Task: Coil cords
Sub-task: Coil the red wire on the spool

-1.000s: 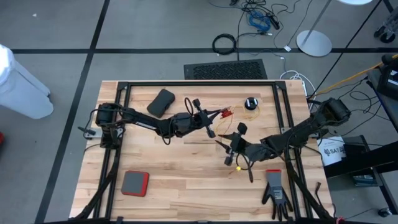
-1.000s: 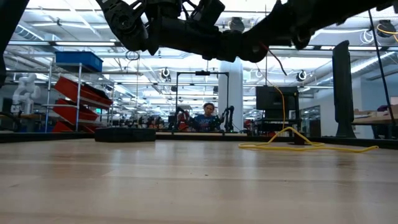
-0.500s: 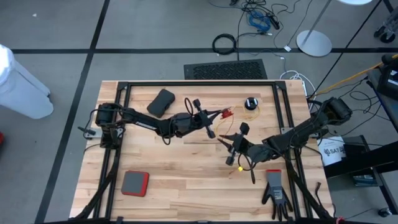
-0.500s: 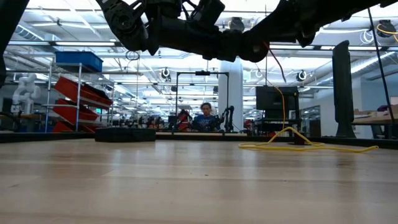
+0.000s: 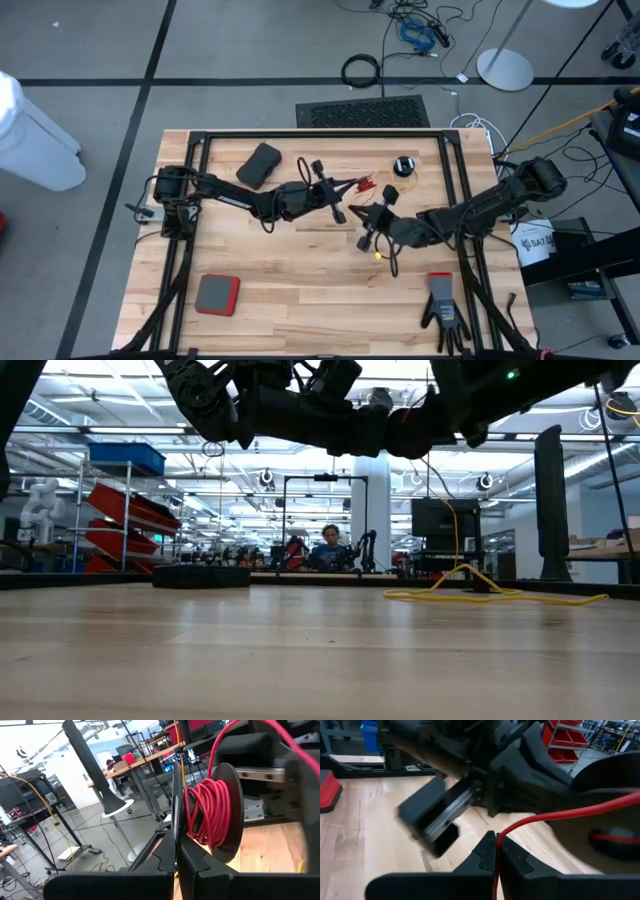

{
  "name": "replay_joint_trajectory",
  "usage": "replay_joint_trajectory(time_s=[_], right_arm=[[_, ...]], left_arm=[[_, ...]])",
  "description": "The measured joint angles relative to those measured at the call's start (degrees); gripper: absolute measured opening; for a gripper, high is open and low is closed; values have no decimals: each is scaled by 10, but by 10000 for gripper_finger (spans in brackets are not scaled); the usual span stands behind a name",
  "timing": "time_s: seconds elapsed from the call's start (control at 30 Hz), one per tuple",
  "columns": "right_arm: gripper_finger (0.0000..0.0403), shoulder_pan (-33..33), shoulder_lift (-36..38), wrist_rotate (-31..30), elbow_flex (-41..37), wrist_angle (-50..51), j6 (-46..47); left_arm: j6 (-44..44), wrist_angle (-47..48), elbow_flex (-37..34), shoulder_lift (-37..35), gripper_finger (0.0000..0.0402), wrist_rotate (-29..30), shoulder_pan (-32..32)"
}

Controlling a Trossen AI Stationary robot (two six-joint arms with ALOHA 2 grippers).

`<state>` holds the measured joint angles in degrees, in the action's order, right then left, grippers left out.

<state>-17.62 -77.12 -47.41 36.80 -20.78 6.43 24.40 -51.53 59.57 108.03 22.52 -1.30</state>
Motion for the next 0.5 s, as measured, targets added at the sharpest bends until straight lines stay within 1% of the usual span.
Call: replay_joint_trajectory(time_s=[0.2,0.33,0.5], right_arm=[[0,29,0,17,0,-8,0],[0,43,-13,31,0,-45,-1],[0,68,-37,72,0,-76,25]], left_arm=[[0,8,0,0,4,0,0],[-1,9,0,0,4,0,0],[-1,17,0,0,4,0,2]])
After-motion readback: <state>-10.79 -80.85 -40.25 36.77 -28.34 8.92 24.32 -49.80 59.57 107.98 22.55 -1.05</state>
